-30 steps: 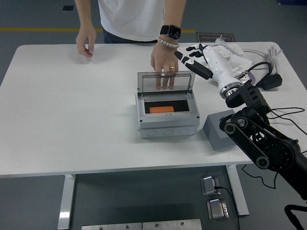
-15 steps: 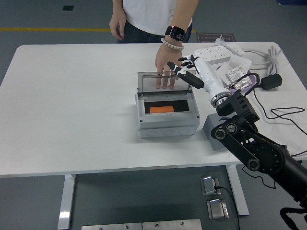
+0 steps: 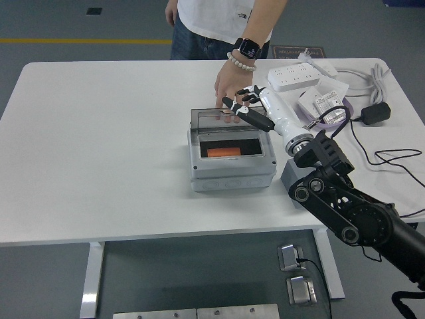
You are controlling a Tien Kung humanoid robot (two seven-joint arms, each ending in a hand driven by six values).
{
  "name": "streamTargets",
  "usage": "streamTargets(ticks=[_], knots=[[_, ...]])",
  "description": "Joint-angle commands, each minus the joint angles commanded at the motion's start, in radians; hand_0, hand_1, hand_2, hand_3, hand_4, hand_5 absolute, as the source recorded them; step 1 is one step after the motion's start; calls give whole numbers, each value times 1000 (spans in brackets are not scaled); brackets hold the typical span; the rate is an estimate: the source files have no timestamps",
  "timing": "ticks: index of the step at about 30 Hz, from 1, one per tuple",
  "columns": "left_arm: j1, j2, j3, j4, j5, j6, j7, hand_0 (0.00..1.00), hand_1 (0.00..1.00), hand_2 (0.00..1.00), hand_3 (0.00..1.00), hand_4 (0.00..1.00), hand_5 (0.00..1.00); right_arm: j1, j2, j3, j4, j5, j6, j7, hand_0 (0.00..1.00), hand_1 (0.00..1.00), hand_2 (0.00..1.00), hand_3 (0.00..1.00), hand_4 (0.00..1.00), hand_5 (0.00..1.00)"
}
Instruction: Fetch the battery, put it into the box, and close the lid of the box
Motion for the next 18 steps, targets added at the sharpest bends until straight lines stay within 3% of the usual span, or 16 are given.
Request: streamTargets(ticks=[10, 18], knots=[[0, 3, -1, 0, -3, 1, -1, 394, 562, 513, 490, 2, 2, -22, -71, -38, 73, 7, 17, -25, 834, 703, 710, 759, 998, 998], [0, 3, -5, 0, -1, 2, -1, 395, 563, 513, 490, 2, 2, -36, -114, -57, 121, 14, 57, -58, 825, 694, 706, 759, 998, 998]])
